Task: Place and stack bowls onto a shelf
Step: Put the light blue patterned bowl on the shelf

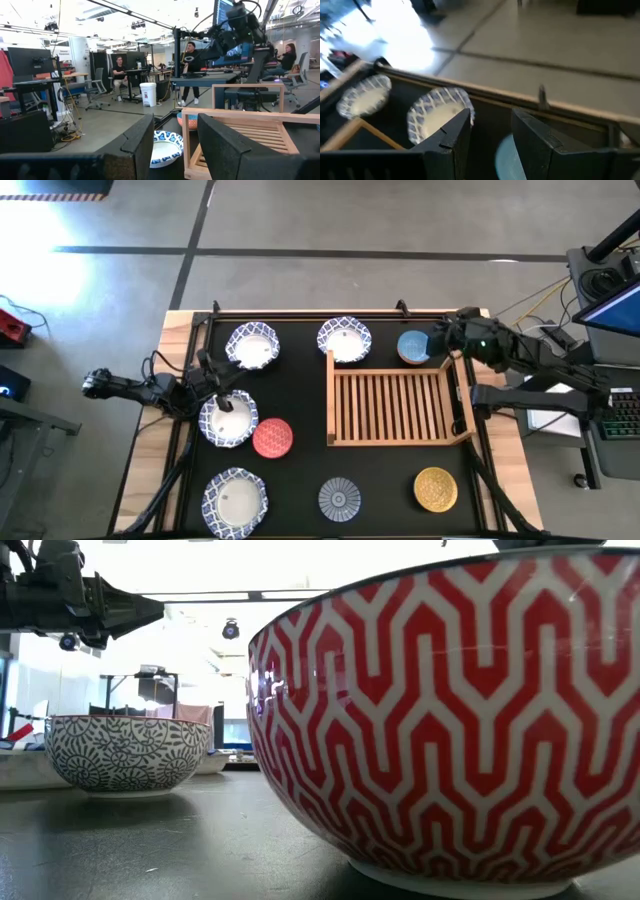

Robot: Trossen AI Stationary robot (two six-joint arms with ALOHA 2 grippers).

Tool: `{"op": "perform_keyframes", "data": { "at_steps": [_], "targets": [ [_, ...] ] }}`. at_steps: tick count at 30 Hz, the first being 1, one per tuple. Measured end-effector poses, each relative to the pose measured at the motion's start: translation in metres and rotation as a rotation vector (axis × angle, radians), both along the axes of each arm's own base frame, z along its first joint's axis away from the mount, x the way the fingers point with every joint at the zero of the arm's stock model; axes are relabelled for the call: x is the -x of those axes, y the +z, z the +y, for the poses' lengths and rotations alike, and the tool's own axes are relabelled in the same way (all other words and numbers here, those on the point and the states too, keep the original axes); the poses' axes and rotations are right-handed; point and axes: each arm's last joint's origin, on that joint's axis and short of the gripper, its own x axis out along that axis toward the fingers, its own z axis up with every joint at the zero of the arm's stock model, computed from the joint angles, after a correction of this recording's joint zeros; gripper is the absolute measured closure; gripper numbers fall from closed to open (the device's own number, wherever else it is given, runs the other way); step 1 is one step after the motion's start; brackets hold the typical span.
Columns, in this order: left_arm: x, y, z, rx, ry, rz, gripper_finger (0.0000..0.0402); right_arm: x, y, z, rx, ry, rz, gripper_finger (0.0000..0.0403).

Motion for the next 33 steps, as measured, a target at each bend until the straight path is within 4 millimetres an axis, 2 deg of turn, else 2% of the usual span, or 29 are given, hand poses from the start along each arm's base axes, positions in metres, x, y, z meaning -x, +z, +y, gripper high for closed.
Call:
{"op": "perform_keyframes", "data": {
  "at_steps": [8,14,22,26,33],
  "targets": [
    [0.000,0.000,0.000,0.000,0.000,0.000,0.0267,-0.010,-0.006,-0.024,-0.260,0.000,0.176,0.0271],
    [0.000,0.000,0.000,0.000,0.000,0.000,0.0267,-0.027,-0.001,-0.035,-0.340,0.028,0.287,0.0271],
    [0.000,0.000,0.000,0.000,0.000,0.000,0.0267,-0.045,-0.011,-0.046,-0.450,0.059,0.462,0.0271],
    [0.000,0.000,0.000,0.000,0.000,0.000,0.0267,-0.054,-0.032,-0.049,-0.544,0.127,0.524,0.0271],
    [0.000,0.000,0.000,0.000,0.000,0.000,0.0267,-0.060,-0.070,-0.053,-0.618,0.130,0.652,0.0271]
  ]
}}
